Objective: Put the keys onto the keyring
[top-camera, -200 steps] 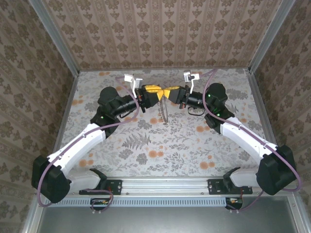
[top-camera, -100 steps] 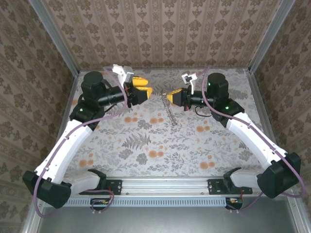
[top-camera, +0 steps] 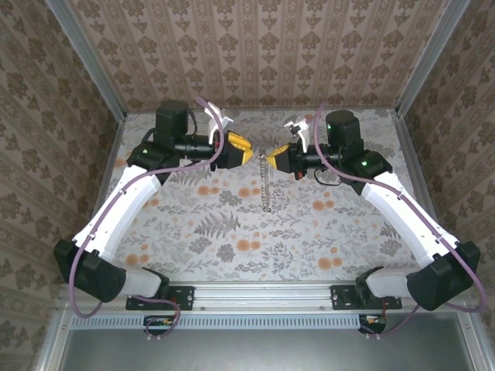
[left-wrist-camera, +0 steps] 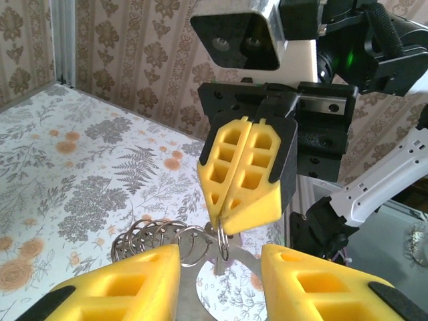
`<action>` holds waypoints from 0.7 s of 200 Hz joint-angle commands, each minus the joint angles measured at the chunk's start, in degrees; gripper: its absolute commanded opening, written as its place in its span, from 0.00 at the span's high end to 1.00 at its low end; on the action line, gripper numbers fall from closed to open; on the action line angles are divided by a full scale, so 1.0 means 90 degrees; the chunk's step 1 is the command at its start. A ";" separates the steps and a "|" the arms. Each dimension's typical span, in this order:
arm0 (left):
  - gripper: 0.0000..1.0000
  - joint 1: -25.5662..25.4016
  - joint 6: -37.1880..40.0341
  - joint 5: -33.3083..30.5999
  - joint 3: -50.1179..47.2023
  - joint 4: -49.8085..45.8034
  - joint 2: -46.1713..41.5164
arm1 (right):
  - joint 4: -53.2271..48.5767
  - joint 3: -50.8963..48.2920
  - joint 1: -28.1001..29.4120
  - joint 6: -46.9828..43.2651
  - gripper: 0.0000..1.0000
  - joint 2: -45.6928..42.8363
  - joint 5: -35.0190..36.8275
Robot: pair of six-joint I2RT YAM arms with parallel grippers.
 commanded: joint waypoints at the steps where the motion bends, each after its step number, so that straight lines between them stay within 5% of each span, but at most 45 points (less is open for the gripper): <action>1: 0.64 -0.0059 0.0220 0.0374 0.0300 -0.0144 0.0082 | -0.0064 0.0247 0.0063 -0.0179 1.00 0.0057 -0.0037; 140: 0.67 -0.0323 0.0299 0.0416 0.0440 -0.0286 0.0616 | -0.0015 0.0281 0.0160 -0.0172 1.00 0.0101 0.0060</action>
